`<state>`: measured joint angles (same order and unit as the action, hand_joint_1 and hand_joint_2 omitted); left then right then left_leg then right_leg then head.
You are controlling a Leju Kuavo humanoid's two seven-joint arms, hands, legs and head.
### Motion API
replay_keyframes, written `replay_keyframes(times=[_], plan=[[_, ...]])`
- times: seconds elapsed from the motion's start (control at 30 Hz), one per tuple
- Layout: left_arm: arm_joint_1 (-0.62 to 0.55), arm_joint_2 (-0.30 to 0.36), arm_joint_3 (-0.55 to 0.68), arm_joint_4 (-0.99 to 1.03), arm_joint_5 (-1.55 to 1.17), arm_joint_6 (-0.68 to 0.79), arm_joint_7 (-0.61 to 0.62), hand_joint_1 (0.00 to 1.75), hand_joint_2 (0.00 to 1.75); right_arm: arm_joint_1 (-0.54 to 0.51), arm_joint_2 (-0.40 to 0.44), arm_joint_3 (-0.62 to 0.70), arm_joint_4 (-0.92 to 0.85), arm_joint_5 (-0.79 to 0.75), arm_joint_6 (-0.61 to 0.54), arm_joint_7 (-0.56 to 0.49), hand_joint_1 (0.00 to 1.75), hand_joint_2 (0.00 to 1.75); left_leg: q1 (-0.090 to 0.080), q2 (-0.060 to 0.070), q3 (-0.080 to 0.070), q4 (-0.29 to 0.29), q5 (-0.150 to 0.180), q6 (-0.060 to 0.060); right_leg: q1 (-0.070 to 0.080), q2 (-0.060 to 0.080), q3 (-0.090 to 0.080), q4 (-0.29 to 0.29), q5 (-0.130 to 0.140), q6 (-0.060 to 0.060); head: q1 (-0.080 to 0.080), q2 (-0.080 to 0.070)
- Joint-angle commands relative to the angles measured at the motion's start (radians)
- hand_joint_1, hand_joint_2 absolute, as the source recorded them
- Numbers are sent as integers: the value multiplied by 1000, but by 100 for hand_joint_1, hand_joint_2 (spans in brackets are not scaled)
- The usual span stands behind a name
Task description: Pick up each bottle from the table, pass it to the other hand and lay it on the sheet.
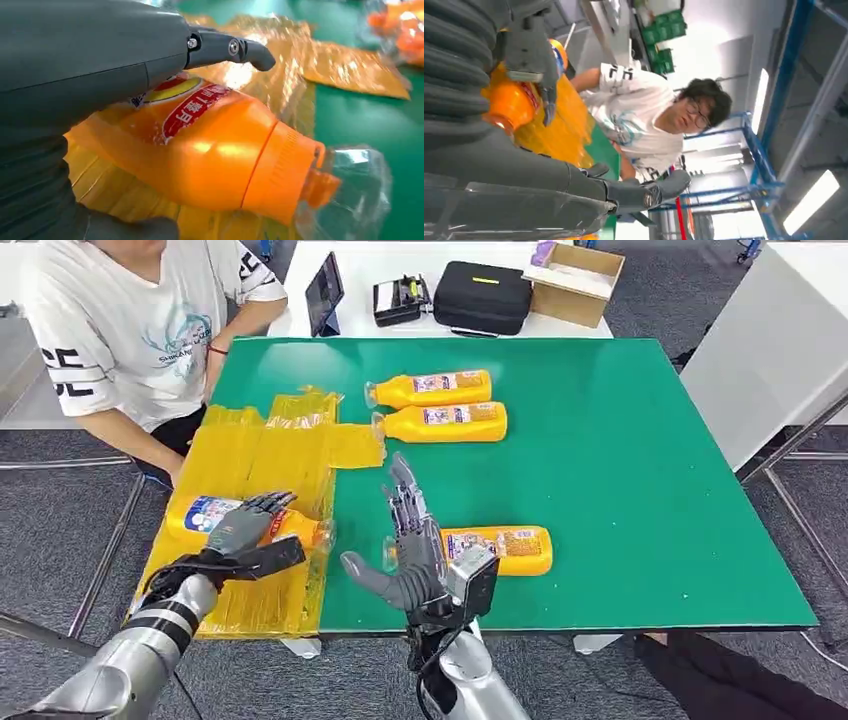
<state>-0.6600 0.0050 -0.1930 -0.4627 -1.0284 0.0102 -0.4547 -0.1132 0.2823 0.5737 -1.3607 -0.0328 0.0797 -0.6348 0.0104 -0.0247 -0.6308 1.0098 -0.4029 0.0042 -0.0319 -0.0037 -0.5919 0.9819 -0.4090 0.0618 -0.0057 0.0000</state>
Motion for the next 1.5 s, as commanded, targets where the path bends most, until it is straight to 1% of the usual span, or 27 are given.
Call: replay_keyframes(times=[0.03, 0.27, 0.3, 0.33, 0.4, 0.47, 0.53, 0.57, 0.6, 0.67, 0.7, 0.8, 0.83, 0.9, 0.93, 0.97, 1.0, 1.03, 1.07, 1.13, 1.17, 1.2, 1.27, 1.3, 1.43, 1.47, 1.5], plan=[[-8, 39, -68, 121, 44, -139, -5, 0, 175, -55, 10, 16, 152, 18, 17, -11, 0, 175, 0, 3, 5, -1, -1, 0, 1, 3, 4, -1, 0, -3, 0, 0], [4, 57, -56, 124, 136, -248, -36, 0, 175, -73, 18, 7, 208, 9, 31, -7, 0, 175, 1, 7, 10, -2, 0, 1, 2, 6, 8, -3, 2, -4, 0, 0], [9, 61, -48, 120, 157, -269, -45, 0, 175, -75, 19, 9, 216, 10, 33, -8, 0, 175, 0, 5, 10, -2, 0, 1, 1, 4, 9, -2, 1, -3, 0, 0], [17, 65, -34, 113, 185, -274, -52, 0, 175, -77, 20, 11, 226, 11, 33, -9, 0, 175, 1, 7, 11, -3, 0, 1, 2, 6, 10, -4, 1, -5, 0, 0], [20, 65, -27, 110, 197, -264, -50, 0, 175, -77, 20, 11, 229, 12, 32, -9, 0, 175, 0, 5, 12, -2, 0, 1, 0, 5, 11, -2, 1, -3, 0, 0], [20, 65, -27, 110, 197, -264, -50, 0, 175, -77, 20, 11, 229, 12, 32, -9, 0, 175, 1, 9, 14, -3, 0, 1, 2, 7, 12, -4, 2, -5, 0, 0], [18, 64, -27, 109, 199, -264, -49, 0, 175, -77, 20, 12, 230, 12, 32, -9, 0, 175, 0, 4, 12, -2, 0, 1, 1, 4, 11, -2, 1, -3, 0, 0], [24, 53, 5, 96, 232, -223, -38, 0, 175, -74, 19, 9, 225, 12, 31, -9, 0, 175, 1, 7, 13, -2, 0, 1, 2, 6, 11, -3, 1, -4, 0, 0], [30, 28, 52, 80, 283, -163, -30, 0, 175, -68, 18, 9, 216, 16, 28, -10, 0, 175, 0, 5, 12, -2, 0, 1, 1, 4, 11, -2, 1, -3, 0, 0], [44, -21, 134, 29, 383, -52, -46, 0, 175, -59, 16, 11, 202, 24, 23, -8, 0, 175, 1, 7, 13, -3, 0, 1, 2, 5, 11, -3, 1, -4, 0, 0], [55, -54, 188, -16, 442, 38, -78, 0, 175, -56, 15, 17, 200, 33, 20, -2, 0, 175, 0, 3, 11, -2, 1, 1, 1, 2, 11, -2, 0, -3, 0, 0], [83, -109, 318, -137, 616, 82, -145, 0, 175, -55, 17, 40, 216, 47, 18, 5, 0, 175, 1, 3, 10, -1, 1, 1, 2, 0, 9, -2, 0, -4, 0, 0], [88, -112, 331, -159, 638, 91, -156, 0, 175, -55, 19, 43, 222, 49, 17, 6, 0, 175, 1, 4, 9, 0, 0, 1, 2, 1, 8, -2, 0, -4, 0, 0], [103, -124, 356, -225, 656, 226, -185, 0, 175, -49, 26, 44, 240, 48, 11, 8, 0, 175, 2, 5, 6, 1, 0, 1, 3, 1, 4, -1, 1, -4, 0, 0], [120, -141, 383, -289, 683, 316, -243, 0, 175, -42, 26, 46, 243, 50, 4, 10, 0, 175, 2, 4, 5, 1, 0, 1, 3, 0, 4, -1, 0, -5, 0, 0], [148, -155, 385, -392, 721, 363, -243, 0, 175, -39, 25, 50, 243, 52, 0, 10, 0, 175, 1, 4, 3, 0, 2, 1, 2, 0, 2, -1, 1, -2, 0, 0], [164, -156, 377, -441, 753, 383, -243, 0, 175, -34, 24, 53, 245, 54, -6, 10, 0, 175, 3, 6, 5, 1, -1, 1, 4, 1, 4, -2, 0, -5, 0, 0], [184, -155, 362, -507, 802, 412, -243, 0, 175, -33, 22, 57, 245, 58, -16, 8, 0, 175, 2, 6, 4, 1, -1, 1, 3, 2, 2, -1, 0, -4, 0, 0], [187, -166, 381, -542, 852, 401, -243, 0, 175, -31, 22, 56, 245, 61, -23, 8, 0, 175, 1, 5, 2, 0, 1, 1, 2, 1, 0, -1, 1, -2, 0, 0], [187, -166, 381, -542, 852, 401, -243, 0, 175, -31, 22, 56, 245, 61, -23, 8, 0, 175, 3, 9, 7, 1, -4, 1, 5, 4, 6, -2, -2, -7, 0, 0], [187, -166, 381, -542, 852, 401, -243, 0, 175, -31, 22, 56, 245, 61, -23, 8, 0, 175, 3, 9, 5, 2, -3, 1, 5, 4, 4, -1, -2, -6, 0, 0], [193, -164, 371, -602, 893, 416, -243, 0, 175, -31, 18, 56, 244, 68, -30, 7, 0, 175, 1, 6, 2, 0, 0, 1, 2, 3, 0, -1, 0, -3, 0, 0], [203, -158, 346, -657, 942, 381, -243, 0, 175, -30, 13, 50, 241, 74, -42, 5, 0, 175, 3, 7, 4, 0, -2, 0, 4, 3, 3, -2, -1, -5, 0, 0], [205, -156, 327, -661, 948, 351, -243, 0, 175, -29, 8, 43, 236, 74, -48, 4, 0, 175, 2, 5, -1, 1, 0, 1, 3, 3, -2, -1, 1, -2, 0, 0], [209, -156, 296, -625, 986, 245, -225, 0, 175, -32, -12, 9, 220, 83, -76, 2, 0, 175, 3, 6, 1, 1, -1, 1, 4, 3, 0, -1, 0, -4, 0, 0], [212, -158, 295, -624, 985, 246, -226, 0, 175, -33, -15, 6, 219, 81, -74, 3, 0, 175, 1, 4, -1, 0, 1, 1, 1, 1, -3, -1, 1, -2, 0, 0], [214, -160, 294, -622, 985, 246, -226, 0, 175, -35, -17, 3, 218, 80, -73, 3, 0, 175, 2, 6, 3, 0, -1, 1, 4, 1, 2, -3, -1, -5, 0, 0]])
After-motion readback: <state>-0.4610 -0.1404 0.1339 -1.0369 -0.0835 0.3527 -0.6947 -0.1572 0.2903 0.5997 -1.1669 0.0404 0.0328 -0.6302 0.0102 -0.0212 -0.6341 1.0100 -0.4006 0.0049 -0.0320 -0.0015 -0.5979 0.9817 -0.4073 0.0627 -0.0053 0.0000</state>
